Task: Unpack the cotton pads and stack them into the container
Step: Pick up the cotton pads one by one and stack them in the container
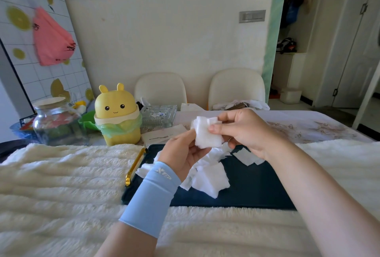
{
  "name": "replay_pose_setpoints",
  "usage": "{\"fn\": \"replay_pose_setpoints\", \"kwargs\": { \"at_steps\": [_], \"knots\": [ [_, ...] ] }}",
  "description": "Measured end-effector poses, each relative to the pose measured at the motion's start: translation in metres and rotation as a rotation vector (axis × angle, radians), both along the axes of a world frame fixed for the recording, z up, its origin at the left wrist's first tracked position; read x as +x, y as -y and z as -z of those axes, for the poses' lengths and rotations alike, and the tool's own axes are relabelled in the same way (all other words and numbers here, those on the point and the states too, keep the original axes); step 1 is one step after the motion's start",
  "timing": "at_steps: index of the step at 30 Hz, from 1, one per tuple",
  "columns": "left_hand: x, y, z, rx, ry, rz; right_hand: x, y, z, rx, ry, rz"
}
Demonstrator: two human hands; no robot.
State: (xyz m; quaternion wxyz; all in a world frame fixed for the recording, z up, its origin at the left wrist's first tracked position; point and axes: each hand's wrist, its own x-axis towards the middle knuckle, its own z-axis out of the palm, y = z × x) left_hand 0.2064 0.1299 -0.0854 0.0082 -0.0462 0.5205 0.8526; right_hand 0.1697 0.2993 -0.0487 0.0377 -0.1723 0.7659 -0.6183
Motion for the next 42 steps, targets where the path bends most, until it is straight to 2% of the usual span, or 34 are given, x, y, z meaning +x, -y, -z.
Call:
{"fn": "replay_pose_setpoints", "kwargs": {
  "at_steps": [7, 14, 20, 23, 32, 35, 39, 42],
  "knots": [
    [0.004, -0.001, -0.004, 0.031, -0.012, 0.047, 0.005, 0.006, -0.001, 0.085, -0.112, 0.164],
    [0.004, 0.003, -0.006, -0.036, -0.042, 0.038, 0.004, 0.008, 0.0, 0.071, -0.169, 0.157],
    [0.006, 0.003, -0.009, 0.067, -0.024, 0.054, 0.004, 0.007, -0.001, -0.07, -0.083, 0.141],
    [0.006, 0.003, -0.009, 0.047, -0.033, 0.062, 0.003, 0.006, -0.002, -0.084, -0.047, 0.128],
    [0.006, 0.001, -0.007, -0.094, -0.078, 0.038, 0.004, 0.005, 0.0, 0.159, -0.151, 0.147],
    [0.006, 0.001, -0.006, -0.114, -0.065, -0.004, 0.004, 0.006, 0.004, 0.22, -0.273, 0.212],
    [0.005, 0.003, -0.006, -0.032, -0.004, 0.001, 0.003, 0.007, 0.009, 0.389, -0.609, 0.281],
    [0.005, 0.005, -0.008, 0.0, 0.029, 0.038, 0.001, 0.006, 0.008, 0.443, -0.645, 0.23]
  ]
}}
